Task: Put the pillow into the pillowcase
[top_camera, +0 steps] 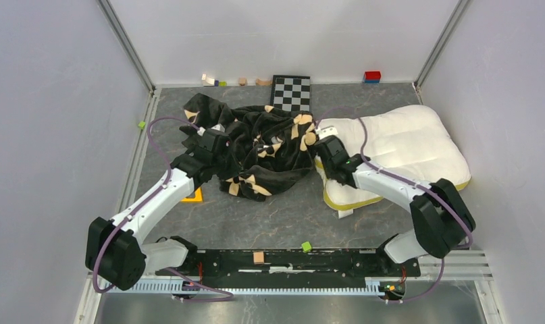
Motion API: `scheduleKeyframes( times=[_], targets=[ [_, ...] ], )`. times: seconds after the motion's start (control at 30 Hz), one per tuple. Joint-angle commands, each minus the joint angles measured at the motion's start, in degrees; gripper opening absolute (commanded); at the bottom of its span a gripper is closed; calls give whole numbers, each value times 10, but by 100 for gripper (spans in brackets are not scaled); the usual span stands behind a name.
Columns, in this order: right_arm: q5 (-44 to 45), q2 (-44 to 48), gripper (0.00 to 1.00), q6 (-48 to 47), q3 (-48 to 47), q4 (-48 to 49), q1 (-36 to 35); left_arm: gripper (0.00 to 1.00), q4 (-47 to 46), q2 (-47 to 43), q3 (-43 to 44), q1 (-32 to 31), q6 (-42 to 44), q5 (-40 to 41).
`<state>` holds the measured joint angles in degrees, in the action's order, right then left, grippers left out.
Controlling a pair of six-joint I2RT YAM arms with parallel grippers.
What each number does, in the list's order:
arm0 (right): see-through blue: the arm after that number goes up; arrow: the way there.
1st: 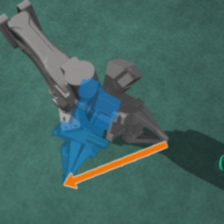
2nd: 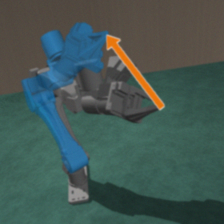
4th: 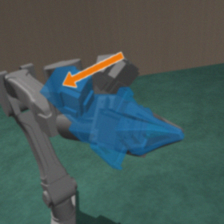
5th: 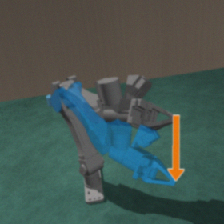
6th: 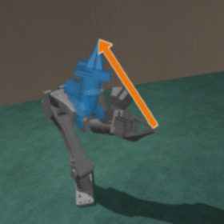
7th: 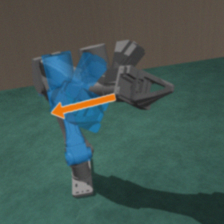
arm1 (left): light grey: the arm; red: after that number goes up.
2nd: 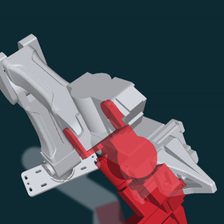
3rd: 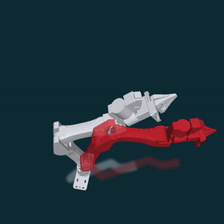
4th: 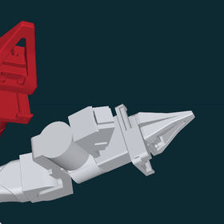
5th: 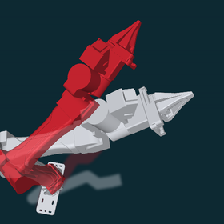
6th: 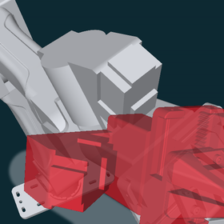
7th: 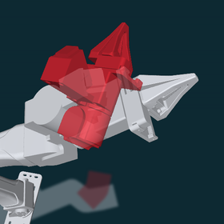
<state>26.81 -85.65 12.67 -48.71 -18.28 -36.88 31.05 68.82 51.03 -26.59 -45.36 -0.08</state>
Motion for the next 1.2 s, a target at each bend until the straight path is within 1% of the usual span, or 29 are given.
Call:
scheduleKeyframes(
  times=[0.0,0.1,0.17,0.27,0.33,0.4,0.47,0.57,0.67,0.7,0.73,0.77,0.8,0.93,0.97,1.03,1.1,1.17],
  targets=[
    [-25,71,0,32,-49,-48,58,2,-17,-10,20,1,45,-10],
    [-22,114,0,51,-88,-67,77,2,-16,-8,17,1,49,-16],
    [-16,140,0,62,-113,-72,95,2,-25,-9,11,0,49,-39],
    [-19,172,0,66,-152,-70,127,2,-42,2,8,-2,62,-102],
    [-27,185,0,65,-187,-70,141,2,-41,17,16,-19,71,-141],
    [-30,195,0,57,-224,-63,144,3,-38,31,27,-67,78,-161],
    [-27,194,0,52,-263,-72,148,2,-35,39,29,-130,71,-148],
    [-41,187,0,46,-308,-79,163,2,-39,47,0,-212,41,-138],
    [-86,178,0,44,-328,-69,175,2,-47,46,-50,-244,21,-137],
    [-106,169,0,42,-336,-71,176,5,-47,43,-66,-245,20,-140],
    [-132,160,0,40,-343,-74,176,13,-45,38,-74,-245,22,-141],
    [-155,155,0,35,-345,-73,176,27,-38,33,-77,-245,27,-142],
    [-181,149,0,33,-346,-70,176,38,-24,27,-77,-245,33,-139],
    [-229,146,0,38,-318,-51,176,77,27,-3,-41,-245,60,-117],
    [-238,145,0,40,-311,-49,176,82,35,-16,-25,-245,63,-108],
    [-275,144,0,45,-298,-40,175,87,51,-41,5,-245,59,-69],
    [-307,147,0,47,-288,-36,174,89,75,-54,42,-241,59,-4],
    [-337,150,0,45,-283,-36,171,89,102,-48,82,-224,67,75]
  ],
)
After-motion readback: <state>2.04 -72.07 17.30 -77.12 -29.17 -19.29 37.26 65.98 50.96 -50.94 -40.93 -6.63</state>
